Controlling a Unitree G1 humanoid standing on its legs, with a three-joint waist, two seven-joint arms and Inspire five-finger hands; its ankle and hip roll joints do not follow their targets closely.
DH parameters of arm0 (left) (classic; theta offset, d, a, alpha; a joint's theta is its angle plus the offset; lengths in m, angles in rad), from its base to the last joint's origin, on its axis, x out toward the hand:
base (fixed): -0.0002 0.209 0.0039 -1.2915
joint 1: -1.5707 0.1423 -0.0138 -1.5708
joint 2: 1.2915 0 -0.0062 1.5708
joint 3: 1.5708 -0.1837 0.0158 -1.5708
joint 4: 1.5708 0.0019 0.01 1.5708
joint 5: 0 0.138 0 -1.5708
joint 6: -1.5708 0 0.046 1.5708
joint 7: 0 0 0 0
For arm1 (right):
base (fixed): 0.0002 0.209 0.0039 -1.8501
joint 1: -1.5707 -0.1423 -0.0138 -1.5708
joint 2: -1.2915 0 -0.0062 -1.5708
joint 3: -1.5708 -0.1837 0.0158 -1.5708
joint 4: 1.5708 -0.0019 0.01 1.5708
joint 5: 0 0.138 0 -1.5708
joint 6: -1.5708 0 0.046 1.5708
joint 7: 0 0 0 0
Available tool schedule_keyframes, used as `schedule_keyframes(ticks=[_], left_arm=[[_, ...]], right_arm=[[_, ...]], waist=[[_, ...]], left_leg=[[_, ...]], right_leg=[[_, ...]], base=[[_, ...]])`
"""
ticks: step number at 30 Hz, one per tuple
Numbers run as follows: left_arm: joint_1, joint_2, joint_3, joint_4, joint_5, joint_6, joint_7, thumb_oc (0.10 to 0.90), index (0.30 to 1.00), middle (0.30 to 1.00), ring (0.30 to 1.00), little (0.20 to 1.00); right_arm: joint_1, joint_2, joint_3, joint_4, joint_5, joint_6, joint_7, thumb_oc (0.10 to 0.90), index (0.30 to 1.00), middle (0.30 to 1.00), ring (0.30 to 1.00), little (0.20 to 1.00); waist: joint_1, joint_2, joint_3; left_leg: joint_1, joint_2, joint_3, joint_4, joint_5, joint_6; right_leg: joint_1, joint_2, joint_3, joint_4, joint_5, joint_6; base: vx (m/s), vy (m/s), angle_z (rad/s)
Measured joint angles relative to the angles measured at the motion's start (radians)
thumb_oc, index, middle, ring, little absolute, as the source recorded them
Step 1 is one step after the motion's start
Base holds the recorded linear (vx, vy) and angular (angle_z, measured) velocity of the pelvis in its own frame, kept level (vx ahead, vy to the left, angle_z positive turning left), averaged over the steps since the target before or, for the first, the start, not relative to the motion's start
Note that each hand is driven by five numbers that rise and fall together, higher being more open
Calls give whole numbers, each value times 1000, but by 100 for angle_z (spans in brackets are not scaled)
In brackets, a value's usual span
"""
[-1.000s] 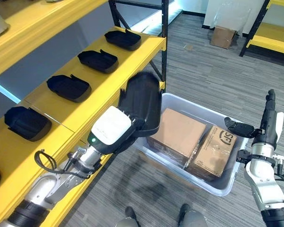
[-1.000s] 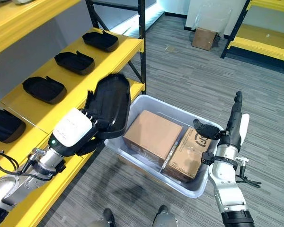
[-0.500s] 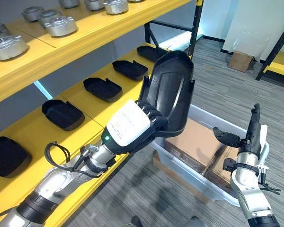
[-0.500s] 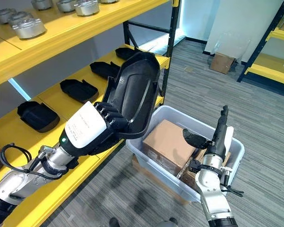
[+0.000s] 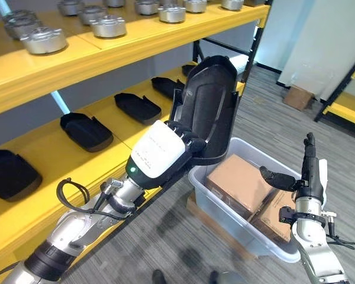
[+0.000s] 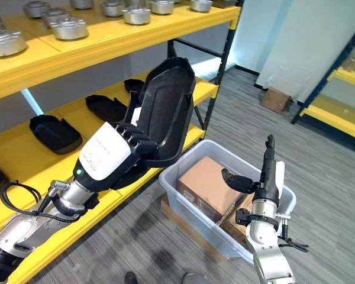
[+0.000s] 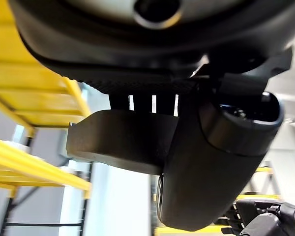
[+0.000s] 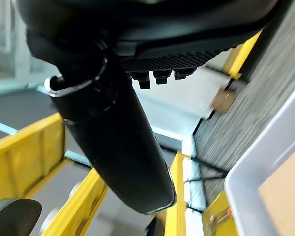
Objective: Move parts from the plastic box to the shelf.
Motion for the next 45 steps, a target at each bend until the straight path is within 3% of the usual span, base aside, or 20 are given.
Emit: schedule_keyframes(ticks=[8,10,11,14,15,17,19,20,21,22,23,25,26,29,30,31,32,34,37,45], left_arm=[[76,-48,-6,-1,-1,-15,-15,400,300,300,300,300],[119,-67,20,3,1,-57,-29,400,300,300,300,300],[126,-61,26,1,2,-76,-35,400,300,300,300,300],[178,-42,49,-4,2,-92,-35,400,300,300,300,300],[209,-41,67,-10,2,-94,-35,400,300,300,300,300],[277,-43,106,-18,13,-96,-32,400,300,300,300,300],[284,-25,135,-18,40,-95,-31,400,300,300,300,300],[283,2,151,-19,40,-95,-29,400,300,300,300,300],[270,44,159,-14,41,-86,-27,400,300,300,300,300],[267,63,159,-13,41,-79,-27,400,300,300,300,300],[266,70,161,-9,41,-66,-27,400,300,300,300,300],[267,66,158,-8,41,-54,-27,400,300,300,300,300],[263,66,150,-4,41,-46,-27,400,300,300,300,300],[227,61,133,18,38,-45,-23,400,300,300,300,300],[226,57,133,21,36,-44,-16,400,300,300,300,300],[225,56,138,25,36,-44,-6,400,300,300,300,300],[231,55,145,34,38,-51,10,400,300,300,300,300],[248,59,149,39,38,-66,25,400,300,300,300,300],[265,66,155,56,38,-90,45,400,300,300,300,300],[272,89,156,66,42,-84,80,400,300,300,300,300]], right_arm=[[-2,-11,36,-2,12,-11,-9,900,1000,1000,1000,1000],[14,-12,30,-4,12,-19,-23,900,1000,1000,1000,1000],[23,-23,26,-7,19,-20,-29,900,1000,1000,1000,1000],[39,-19,31,-12,33,-19,-28,900,1000,1000,1000,1000],[36,-21,31,-14,34,-20,-29,900,1000,1000,1000,1000],[34,-17,35,-11,57,-20,-39,900,1000,1000,1000,1000],[28,-17,35,0,74,-20,-51,900,1000,1000,1000,1000],[15,-12,38,11,75,-20,-51,900,1000,1000,1000,1000],[2,-6,38,10,82,-20,-47,900,1000,1000,1000,1000],[-4,-6,38,7,82,-20,-46,900,1000,1000,1000,1000],[-17,-13,35,7,82,-23,-46,900,1000,1000,1000,1000],[-22,-33,30,6,82,-24,-46,900,1000,1000,1000,1000],[-21,-49,28,9,82,-24,-54,900,1000,1000,1000,1000],[-13,-57,28,9,82,-21,-83,900,1000,1000,1000,1000],[-19,-55,29,9,81,-22,-83,900,1000,1000,1000,1000],[-29,-57,33,9,77,-19,-83,900,1000,1000,1000,1000],[-37,-57,22,18,31,1,-103,900,1000,1000,1000,1000],[-33,-58,11,17,-5,27,-109,900,1000,1000,1000,1000],[-34,-53,9,6,-61,28,-104,900,1000,1000,1000,1000],[-36,-62,42,-76,-138,27,-83,900,1000,1000,1000,1000]], waist=[[47,84,-8],[31,96,-9],[17,120,-8],[47,96,-4],[50,95,-2],[72,107,-11],[89,67,-4],[102,29,1],[103,-10,11],[100,-14,12],[88,-3,8],[61,15,6],[46,30,7],[27,38,7],[27,60,9],[43,67,11],[42,60,9],[91,56,12],[98,36,11],[121,19,13]], left_leg=[[-30,2,-89,5,37,-20],[-72,-25,-52,1,83,-2],[-91,-16,34,0,41,33],[-73,-20,163,18,-75,37],[-72,-19,157,80,-66,59],[-44,-20,102,113,-39,25],[-58,-45,79,109,29,33],[-64,-60,70,98,71,-15],[-88,-12,118,212,-30,22],[-89,48,144,273,-63,10],[-74,140,149,311,-77,-15],[-43,193,142,291,-26,-9],[-22,166,138,255,-7,-30],[4,89,160,196,-37,14],[6,81,145,168,-44,25],[-16,69,140,152,-45,24],[-30,38,123,130,-58,-1],[-18,25,131,126,-75,-20],[-17,-8,119,129,-93,-20],[40,-79,162,46,-87,43]], right_leg=[[46,17,-78,-64,9,-18],[73,2,-161,-92,9,-19],[87,8,-212,-102,4,-29],[96,-51,-217,-86,-17,-35],[95,-61,-220,-59,-37,-30],[92,-78,-211,22,-78,-18],[66,-118,-192,65,-77,-23],[53,-146,-188,60,-76,-26],[78,-162,-206,13,-64,-24],[94,-152,-208,-6,-59,-19],[104,-148,-216,-5,-56,-14],[106,-159,-218,16,-55,-11],[94,-187,-217,58,-48,2],[66,-277,-230,192,-19,10],[37,-274,-224,190,-87,45],[40,-235,-231,50,-78,30],[88,-224,-221,-76,56,90],[98,-241,-231,-68,60,92],[103,-272,-232,-39,62,84],[54,-362,-300,44,193,93]], base=[[-5,-68,38],[-111,9,116],[-75,37,123],[-75,64,77],[-87,123,33],[-134,178,29],[-145,254,27],[-134,351,6],[-142,396,6],[-128,372,23],[-148,394,23],[-135,423,27],[-106,452,51],[-122,472,88],[-95,390,72],[-76,583,144],[-53,448,116],[-85,466,54],[-101,380,23],[-71,314,-5]])
